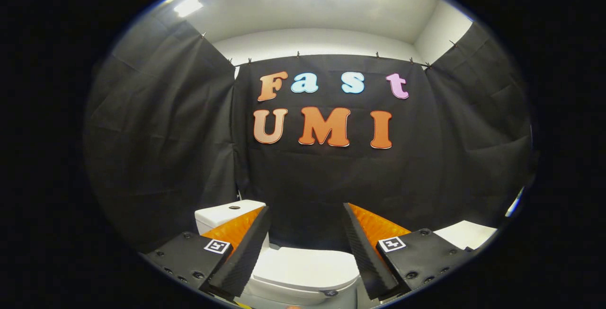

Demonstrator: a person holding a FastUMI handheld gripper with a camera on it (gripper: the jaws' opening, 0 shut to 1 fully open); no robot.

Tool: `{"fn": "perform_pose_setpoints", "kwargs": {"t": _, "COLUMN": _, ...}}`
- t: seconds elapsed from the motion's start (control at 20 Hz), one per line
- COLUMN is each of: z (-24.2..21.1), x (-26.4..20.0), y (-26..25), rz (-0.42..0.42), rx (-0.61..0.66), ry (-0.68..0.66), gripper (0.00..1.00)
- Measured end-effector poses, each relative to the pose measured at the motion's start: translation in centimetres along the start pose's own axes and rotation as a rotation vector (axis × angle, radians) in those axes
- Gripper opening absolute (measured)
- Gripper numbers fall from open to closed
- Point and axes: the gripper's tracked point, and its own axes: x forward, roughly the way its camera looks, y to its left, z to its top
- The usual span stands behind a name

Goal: Open the toilet lid.

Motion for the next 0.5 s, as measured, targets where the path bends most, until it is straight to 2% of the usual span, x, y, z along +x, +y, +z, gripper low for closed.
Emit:
{"fn": "perform_pose_setpoints", "kwargs": {"t": 0.35, "z": -4.0, "x": 1.3, "y": -1.2, "rz": 0.003, "rx": 0.047, "ry": 0.001, "gripper": 0.98}}
{"fn": "perform_pose_setpoints", "kwargs": {"t": 0.5, "z": -6.8, "x": 2.1, "y": -2.7, "rz": -0.025, "rx": 0.067, "ry": 0.015, "gripper": 0.98}}
